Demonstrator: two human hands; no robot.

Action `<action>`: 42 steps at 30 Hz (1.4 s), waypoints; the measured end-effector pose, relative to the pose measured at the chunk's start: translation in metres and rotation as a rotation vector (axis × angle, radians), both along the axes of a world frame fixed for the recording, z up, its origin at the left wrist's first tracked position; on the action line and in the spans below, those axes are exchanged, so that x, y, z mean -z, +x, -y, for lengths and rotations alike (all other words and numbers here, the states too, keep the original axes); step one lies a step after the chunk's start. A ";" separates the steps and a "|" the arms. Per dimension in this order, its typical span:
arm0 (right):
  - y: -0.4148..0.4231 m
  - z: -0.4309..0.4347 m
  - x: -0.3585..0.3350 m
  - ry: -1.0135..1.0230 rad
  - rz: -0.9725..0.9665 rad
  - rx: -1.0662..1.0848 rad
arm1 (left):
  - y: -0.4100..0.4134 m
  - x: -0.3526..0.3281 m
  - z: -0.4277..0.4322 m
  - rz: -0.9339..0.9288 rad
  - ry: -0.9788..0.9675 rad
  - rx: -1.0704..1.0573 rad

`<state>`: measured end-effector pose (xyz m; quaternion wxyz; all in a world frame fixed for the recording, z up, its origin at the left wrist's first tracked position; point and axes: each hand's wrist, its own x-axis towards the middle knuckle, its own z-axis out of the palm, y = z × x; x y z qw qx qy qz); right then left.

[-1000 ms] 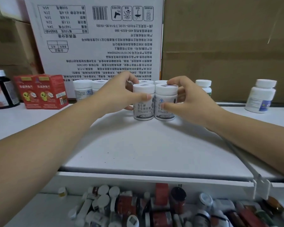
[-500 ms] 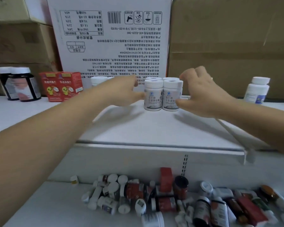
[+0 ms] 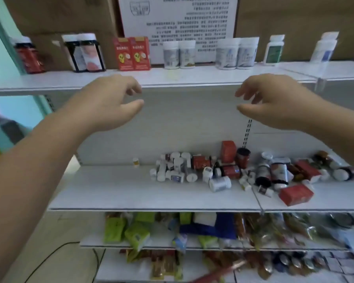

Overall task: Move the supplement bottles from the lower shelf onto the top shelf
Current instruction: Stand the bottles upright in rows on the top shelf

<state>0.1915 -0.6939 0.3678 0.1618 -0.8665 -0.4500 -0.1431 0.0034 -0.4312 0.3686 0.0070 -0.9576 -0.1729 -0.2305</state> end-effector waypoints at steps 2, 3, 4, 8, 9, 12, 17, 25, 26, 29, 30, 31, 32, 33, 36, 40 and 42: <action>-0.030 0.004 0.024 -0.014 -0.049 -0.010 | -0.031 0.027 -0.008 -0.004 -0.036 -0.025; -0.042 0.004 0.038 -0.023 -0.067 -0.010 | -0.043 0.042 -0.014 -0.017 -0.052 -0.040; -0.052 0.003 0.053 -0.030 -0.087 -0.008 | -0.054 0.059 -0.020 -0.035 -0.073 -0.060; -0.071 -0.008 0.117 -0.123 -0.163 0.032 | -0.082 0.123 -0.043 -0.123 -0.216 -0.173; -0.073 -0.014 0.131 -0.152 -0.183 0.041 | -0.086 0.138 -0.048 -0.140 -0.252 -0.202; -0.079 -0.033 0.168 -0.207 -0.243 0.053 | -0.092 0.185 -0.063 -0.172 -0.371 -0.266; -0.070 -0.075 0.227 -0.207 -0.393 0.063 | -0.086 0.248 -0.084 -0.143 -0.589 -0.331; -0.024 -0.182 0.303 -0.005 -0.671 0.075 | -0.024 0.311 -0.144 -0.027 -0.814 -0.421; -0.015 -0.198 0.311 0.010 -0.682 0.069 | -0.013 0.318 -0.156 -0.020 -0.829 -0.427; 0.012 -0.246 0.332 0.055 -0.735 0.048 | 0.021 0.342 -0.191 -0.039 -0.860 -0.439; 0.020 -0.262 0.338 0.058 -0.728 0.036 | 0.034 0.350 -0.203 -0.056 -0.866 -0.440; 0.027 -0.277 0.344 0.047 -0.687 0.020 | 0.047 0.357 -0.214 -0.069 -0.870 -0.440; 0.033 -0.292 0.349 0.021 -0.616 -0.002 | 0.062 0.364 -0.224 -0.072 -0.870 -0.436; 0.038 -0.306 0.355 -0.013 -0.538 -0.032 | 0.078 0.370 -0.233 -0.069 -0.869 -0.433; 0.050 -0.343 0.370 -0.170 -0.409 -0.124 | 0.125 0.388 -0.256 -0.027 -0.880 -0.432; 0.057 -0.371 0.392 -0.390 -0.247 -0.160 | 0.176 0.412 -0.272 0.061 -0.918 -0.405; 0.060 -0.374 0.402 -0.419 -0.148 -0.190 | 0.190 0.424 -0.275 0.117 -0.894 -0.400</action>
